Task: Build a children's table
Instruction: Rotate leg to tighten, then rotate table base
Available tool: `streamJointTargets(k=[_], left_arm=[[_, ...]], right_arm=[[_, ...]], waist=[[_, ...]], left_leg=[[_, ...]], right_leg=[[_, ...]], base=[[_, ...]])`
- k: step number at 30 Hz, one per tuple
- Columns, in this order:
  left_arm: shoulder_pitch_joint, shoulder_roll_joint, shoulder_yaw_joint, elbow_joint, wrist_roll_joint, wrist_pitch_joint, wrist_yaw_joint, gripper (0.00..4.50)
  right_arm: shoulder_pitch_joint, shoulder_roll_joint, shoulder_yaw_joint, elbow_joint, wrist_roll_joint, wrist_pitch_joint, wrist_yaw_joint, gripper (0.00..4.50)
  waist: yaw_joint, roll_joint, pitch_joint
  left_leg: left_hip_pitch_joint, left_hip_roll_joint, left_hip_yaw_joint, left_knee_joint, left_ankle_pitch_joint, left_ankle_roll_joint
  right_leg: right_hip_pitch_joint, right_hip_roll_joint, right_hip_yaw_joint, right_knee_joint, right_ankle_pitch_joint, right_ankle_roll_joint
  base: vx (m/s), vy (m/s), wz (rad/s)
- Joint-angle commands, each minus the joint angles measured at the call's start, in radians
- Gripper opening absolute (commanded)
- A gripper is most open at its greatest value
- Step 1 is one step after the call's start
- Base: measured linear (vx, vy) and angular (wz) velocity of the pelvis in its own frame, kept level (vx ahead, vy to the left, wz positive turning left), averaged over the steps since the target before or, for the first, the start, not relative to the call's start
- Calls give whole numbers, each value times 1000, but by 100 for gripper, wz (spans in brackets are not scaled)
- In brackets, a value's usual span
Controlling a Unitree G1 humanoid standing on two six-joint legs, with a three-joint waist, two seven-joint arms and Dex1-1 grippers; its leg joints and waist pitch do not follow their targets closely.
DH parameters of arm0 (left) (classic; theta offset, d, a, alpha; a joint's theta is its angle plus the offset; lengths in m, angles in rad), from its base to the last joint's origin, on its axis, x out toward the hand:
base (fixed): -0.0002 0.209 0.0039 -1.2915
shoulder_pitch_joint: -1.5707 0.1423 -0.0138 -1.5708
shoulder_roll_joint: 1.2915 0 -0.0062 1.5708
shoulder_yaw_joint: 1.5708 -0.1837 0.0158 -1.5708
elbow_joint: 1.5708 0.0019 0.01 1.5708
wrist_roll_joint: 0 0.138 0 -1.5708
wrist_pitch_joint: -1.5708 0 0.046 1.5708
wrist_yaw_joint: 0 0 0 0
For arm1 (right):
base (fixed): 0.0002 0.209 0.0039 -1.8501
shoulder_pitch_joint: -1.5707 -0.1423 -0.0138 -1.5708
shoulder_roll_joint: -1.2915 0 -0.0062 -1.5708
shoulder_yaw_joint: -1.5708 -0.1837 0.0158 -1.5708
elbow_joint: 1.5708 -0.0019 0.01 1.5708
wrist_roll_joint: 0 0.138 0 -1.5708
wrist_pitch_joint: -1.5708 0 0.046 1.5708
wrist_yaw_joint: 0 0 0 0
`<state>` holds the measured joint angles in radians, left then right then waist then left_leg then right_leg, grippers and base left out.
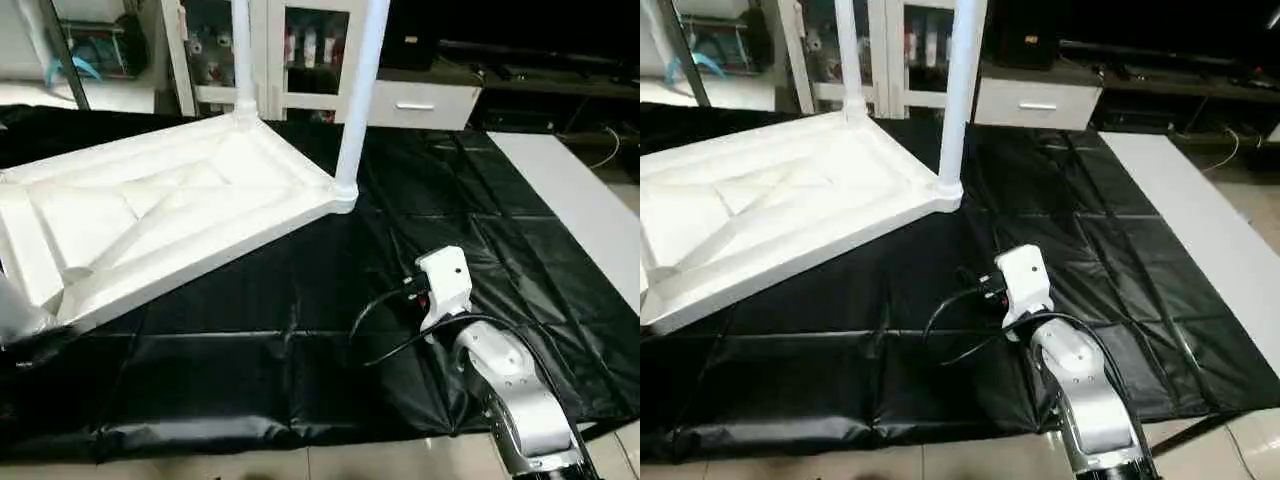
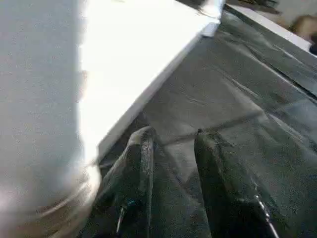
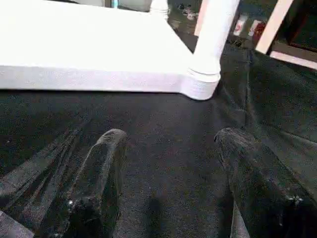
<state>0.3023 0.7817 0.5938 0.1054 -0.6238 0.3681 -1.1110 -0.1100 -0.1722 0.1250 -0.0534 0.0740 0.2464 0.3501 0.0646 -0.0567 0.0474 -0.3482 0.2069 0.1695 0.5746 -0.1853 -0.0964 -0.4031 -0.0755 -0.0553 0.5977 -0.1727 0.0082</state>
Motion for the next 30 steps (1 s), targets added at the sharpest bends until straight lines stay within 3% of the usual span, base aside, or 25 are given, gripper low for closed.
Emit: streamJointTargets(k=[1,5,12,20,27,28,30], left_arm=[[10,19,30,-20,-18,17,-7,182],[30,34,45,-6,-8,27,-26,213],[-7,42,130,126,43,-154,14,265],[-69,29,129,162,63,-247,37,333],[2,67,146,211,79,-231,-4,384],[1,68,161,224,80,-244,0,387],[7,71,194,250,88,-279,10,409]], right_arm=[[6,-6,-13,13,6,-12,1,308],[10,-6,-14,13,5,-14,0,308],[10,-8,-18,16,5,-19,0,308],[2,-3,-12,35,1,-32,0,308],[10,-7,-18,38,2,-43,-1,308],[11,-7,-19,41,2,-44,-1,308],[9,-8,-12,46,-1,-46,4,308]], waist=[[1,38,-32],[2,38,-33],[2,31,-36],[13,38,-37],[21,33,-35],[21,26,-33],[23,31,-32]], left_leg=[[20,21,-9,-93,-510,-36],[16,21,-10,-94,-493,-33],[14,20,-10,-92,-459,-24],[21,22,-10,-93,-482,-36],[21,22,-13,-94,-506,-36],[22,23,-13,-94,-520,-34],[26,22,-16,-95,-537,-35]], right_leg=[[9,-43,43,-85,-417,-121],[14,-45,45,-82,-401,-125],[20,-45,45,-78,-360,-131],[18,-46,45,-75,-346,-143],[15,-50,48,-80,-412,-123],[14,-50,48,-83,-429,-122],[11,-51,48,-87,-455,-117]], base=[[0,0,0],[0,0,0],[0,0,0],[0,0,0],[0,0,0],[0,0,0],[0,0,0]])
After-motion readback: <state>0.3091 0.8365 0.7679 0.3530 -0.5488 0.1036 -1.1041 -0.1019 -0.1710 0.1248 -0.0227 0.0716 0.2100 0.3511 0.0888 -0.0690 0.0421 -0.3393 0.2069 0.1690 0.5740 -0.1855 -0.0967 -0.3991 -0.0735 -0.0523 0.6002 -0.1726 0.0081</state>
